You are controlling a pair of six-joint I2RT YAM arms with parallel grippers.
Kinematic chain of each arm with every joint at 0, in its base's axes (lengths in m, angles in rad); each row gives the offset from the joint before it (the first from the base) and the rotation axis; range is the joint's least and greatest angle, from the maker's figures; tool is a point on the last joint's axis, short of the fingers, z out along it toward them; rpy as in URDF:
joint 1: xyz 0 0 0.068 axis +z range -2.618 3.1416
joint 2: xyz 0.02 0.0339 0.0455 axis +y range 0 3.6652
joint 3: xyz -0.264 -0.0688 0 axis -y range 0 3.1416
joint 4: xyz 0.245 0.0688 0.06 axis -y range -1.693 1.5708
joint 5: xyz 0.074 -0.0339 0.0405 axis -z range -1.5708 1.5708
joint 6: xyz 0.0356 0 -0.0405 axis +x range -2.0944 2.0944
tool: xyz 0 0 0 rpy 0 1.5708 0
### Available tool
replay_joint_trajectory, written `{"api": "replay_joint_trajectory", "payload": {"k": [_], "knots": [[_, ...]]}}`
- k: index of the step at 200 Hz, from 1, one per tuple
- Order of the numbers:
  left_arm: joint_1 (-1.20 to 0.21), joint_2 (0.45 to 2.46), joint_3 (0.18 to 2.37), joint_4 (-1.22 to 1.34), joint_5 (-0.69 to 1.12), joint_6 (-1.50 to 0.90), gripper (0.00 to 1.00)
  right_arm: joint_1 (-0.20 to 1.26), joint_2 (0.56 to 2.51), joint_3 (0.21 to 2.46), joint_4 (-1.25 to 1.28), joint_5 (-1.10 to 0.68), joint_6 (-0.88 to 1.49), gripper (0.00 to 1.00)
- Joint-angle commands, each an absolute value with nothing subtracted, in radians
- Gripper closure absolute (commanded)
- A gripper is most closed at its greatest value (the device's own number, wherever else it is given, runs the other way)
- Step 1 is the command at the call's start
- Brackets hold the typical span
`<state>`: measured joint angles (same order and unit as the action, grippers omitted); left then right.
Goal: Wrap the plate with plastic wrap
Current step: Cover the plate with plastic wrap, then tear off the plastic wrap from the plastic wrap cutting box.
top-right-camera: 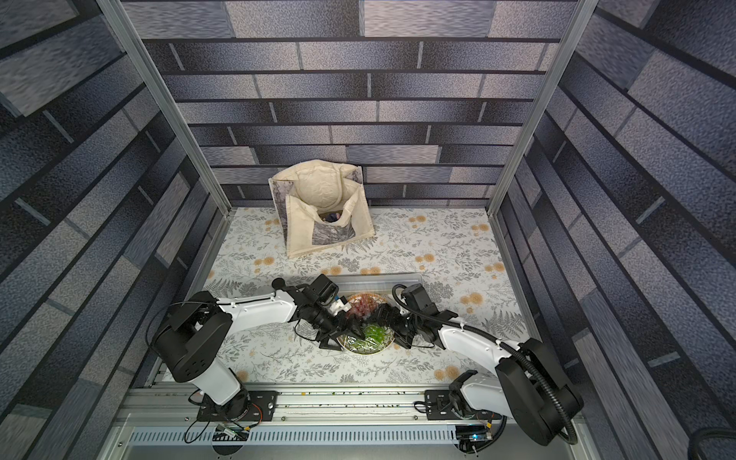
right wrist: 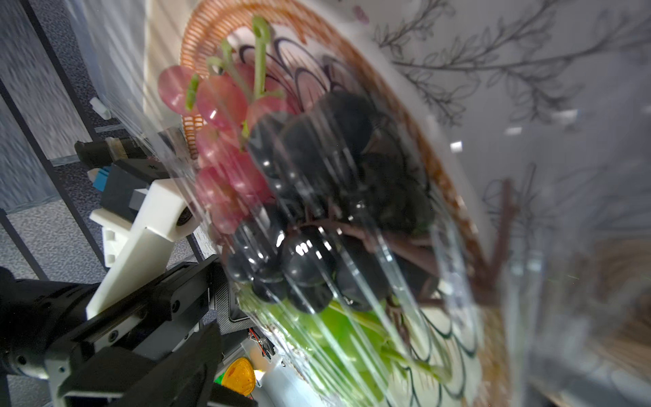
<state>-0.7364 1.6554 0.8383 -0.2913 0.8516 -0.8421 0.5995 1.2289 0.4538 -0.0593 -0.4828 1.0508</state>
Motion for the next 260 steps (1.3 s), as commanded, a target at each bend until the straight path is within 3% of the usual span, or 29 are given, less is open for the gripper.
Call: {"api": "replay_joint_trajectory", "payload": {"k": [1,55,114,138,170,201,218,260], "knots": [[-0.754,1.668,0.861,-0.208,0.922,-0.865,0.06,0.615,1.201,0.456,-0.003,-0.484,1.068,0.0],[-0.69,1.552,0.797,-0.264,0.84,-0.861,0.05,0.551,1.039,0.463,-0.339,-0.4,0.919,0.0],[-0.528,1.35,0.793,-0.554,0.748,-0.705,0.03,0.505,0.955,0.602,-0.629,-0.271,0.715,0.0],[-0.364,1.279,0.864,-0.711,0.716,-0.567,0.03,0.507,0.951,0.746,-0.699,-0.208,0.591,0.11],[-0.159,1.27,0.9,-0.681,0.716,-0.531,0.1,0.577,1.108,0.967,-0.74,-0.128,0.43,0.35],[-0.132,1.349,0.903,-0.559,0.73,-0.55,0.23,0.722,1.318,1.15,-0.645,0.002,0.34,0.49],[-0.154,1.41,0.917,-0.526,0.725,-0.548,0.3,0.78,1.444,1.236,-0.585,0.04,0.307,0.55],[-0.221,1.534,0.984,-0.472,0.641,-0.552,0.34,0.856,1.708,1.409,-0.459,0.042,0.272,0.6]]}}
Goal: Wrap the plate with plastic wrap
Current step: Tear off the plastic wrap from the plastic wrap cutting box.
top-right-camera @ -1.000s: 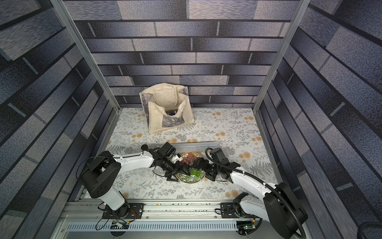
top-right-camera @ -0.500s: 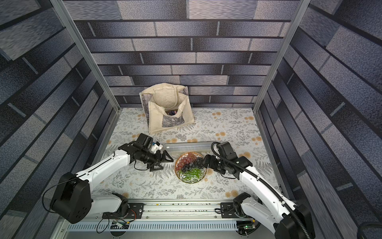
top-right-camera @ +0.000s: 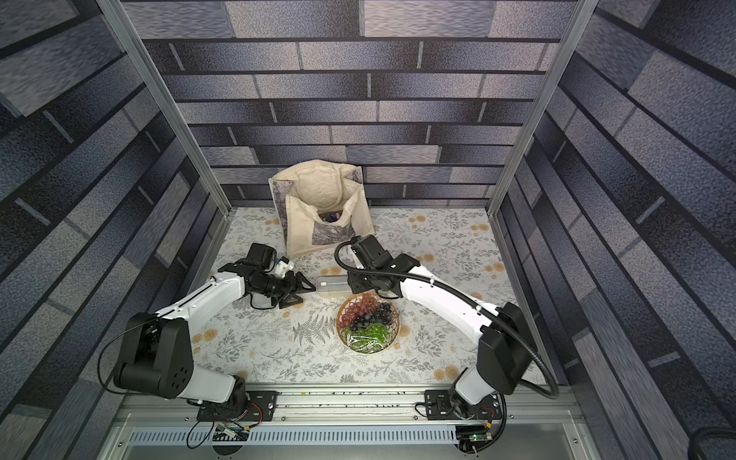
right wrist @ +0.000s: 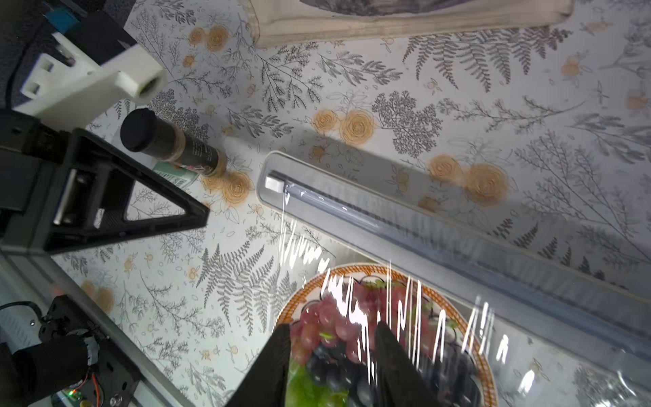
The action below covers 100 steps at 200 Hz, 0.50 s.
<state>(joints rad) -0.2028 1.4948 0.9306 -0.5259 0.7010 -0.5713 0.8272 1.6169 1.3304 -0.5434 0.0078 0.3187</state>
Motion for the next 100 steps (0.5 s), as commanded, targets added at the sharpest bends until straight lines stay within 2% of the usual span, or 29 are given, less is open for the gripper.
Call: {"api": "replay_joint_trajectory", "payload": {"k": [1,61,100], "knots": [[-0.221,1.535,0.984,-0.471,0.639,-0.553,0.35,0.858,1.713,1.413,-0.457,0.042,0.272,0.6],[-0.192,1.624,1.02,-0.419,0.569,-0.56,0.5,0.883,1.928,1.551,-0.406,0.066,0.239,0.58],[-0.19,1.667,1.029,-0.405,0.6,-0.555,0.47,0.891,2.002,1.602,-0.422,0.067,0.227,0.58]]}}
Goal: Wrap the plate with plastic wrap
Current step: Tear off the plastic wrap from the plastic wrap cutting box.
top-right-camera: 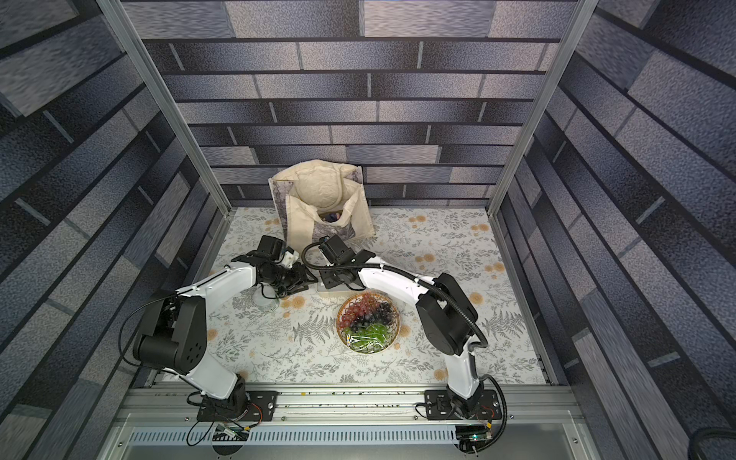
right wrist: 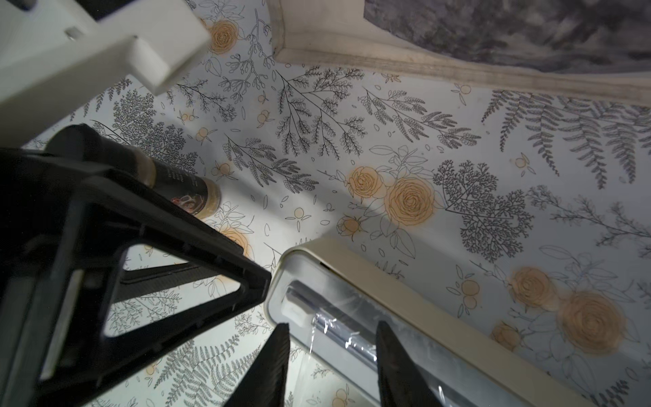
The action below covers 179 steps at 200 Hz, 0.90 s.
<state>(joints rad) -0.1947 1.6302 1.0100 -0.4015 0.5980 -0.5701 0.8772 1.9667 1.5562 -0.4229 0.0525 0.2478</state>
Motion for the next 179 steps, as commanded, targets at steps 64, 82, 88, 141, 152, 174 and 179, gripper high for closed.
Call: {"api": "replay_joint_trajectory", "payload": {"k": [64,82,88,141,152,174,179], "knots": [[-0.216,1.713,1.048,-0.427,0.553,-0.53,0.55,0.907,2.071,1.637,-0.446,0.079,0.208,0.57],[-0.22,1.719,1.046,-0.432,0.546,-0.525,0.55,0.908,2.081,1.644,-0.453,0.083,0.206,0.57],[-0.223,1.722,1.047,-0.432,0.542,-0.524,0.55,0.909,2.086,1.649,-0.457,0.086,0.203,0.57],[-0.232,1.741,1.042,-0.446,0.51,-0.509,0.55,0.909,2.111,1.675,-0.479,0.119,0.21,0.6],[-0.232,1.743,1.039,-0.446,0.502,-0.508,0.55,0.91,2.109,1.672,-0.486,0.131,0.207,0.6],[-0.232,1.75,1.036,-0.447,0.497,-0.505,0.55,0.909,2.098,1.647,-0.487,0.152,0.203,0.6],[-0.233,1.752,1.035,-0.447,0.495,-0.504,0.55,0.909,2.094,1.641,-0.487,0.157,0.203,0.6]]}}
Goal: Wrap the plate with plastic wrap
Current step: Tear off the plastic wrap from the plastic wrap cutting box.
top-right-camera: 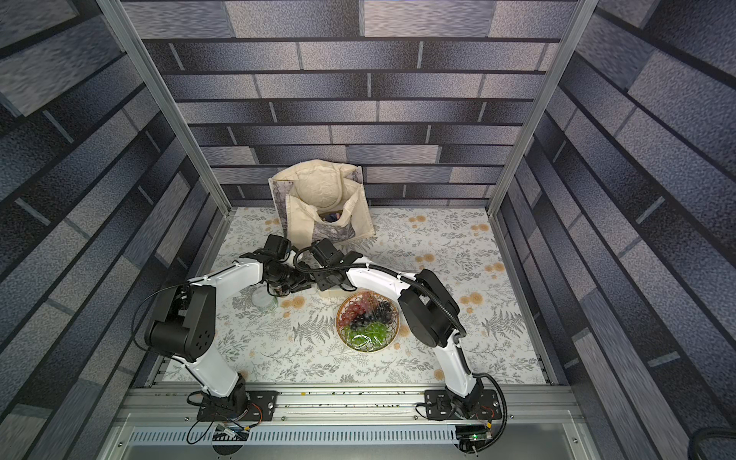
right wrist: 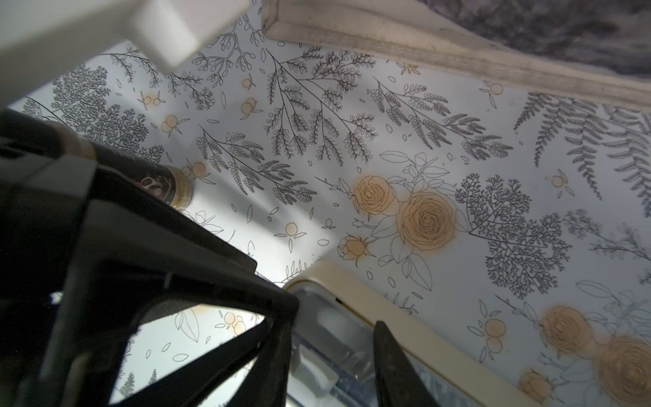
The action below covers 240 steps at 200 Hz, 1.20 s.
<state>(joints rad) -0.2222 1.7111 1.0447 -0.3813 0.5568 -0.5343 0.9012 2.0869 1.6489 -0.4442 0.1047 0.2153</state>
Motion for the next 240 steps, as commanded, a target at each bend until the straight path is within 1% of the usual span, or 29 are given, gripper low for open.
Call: {"api": "replay_joint_trajectory", "payload": {"k": [1,71,77,170,180,203,214,233,240], "knots": [[-0.233,1.752,1.035,-0.447,0.494,-0.504,0.55,0.909,2.093,1.639,-0.487,0.159,0.203,0.6],[-0.232,1.775,1.037,-0.451,0.472,-0.502,0.55,0.888,2.034,1.546,-0.467,0.21,0.196,0.59],[-0.232,1.776,1.037,-0.453,0.47,-0.502,0.55,0.884,1.995,1.537,-0.465,0.215,0.194,0.59],[-0.235,1.783,1.051,-0.474,0.447,-0.495,0.55,0.803,1.869,1.368,-0.425,0.234,0.19,0.59],[-0.236,1.783,1.051,-0.476,0.446,-0.495,0.55,0.8,1.852,1.36,-0.408,0.214,0.187,0.57],[-0.236,1.78,1.054,-0.479,0.445,-0.495,0.54,0.798,1.821,1.366,-0.382,0.148,0.188,0.46],[-0.237,1.778,1.054,-0.479,0.445,-0.495,0.55,0.798,1.814,1.371,-0.37,0.129,0.198,0.43],[-0.236,1.776,1.056,-0.482,0.447,-0.491,0.55,0.793,1.819,1.384,-0.36,0.121,0.22,0.43],[-0.236,1.775,1.057,-0.483,0.445,-0.49,0.55,0.79,1.827,1.391,-0.364,0.129,0.222,0.45]]}}
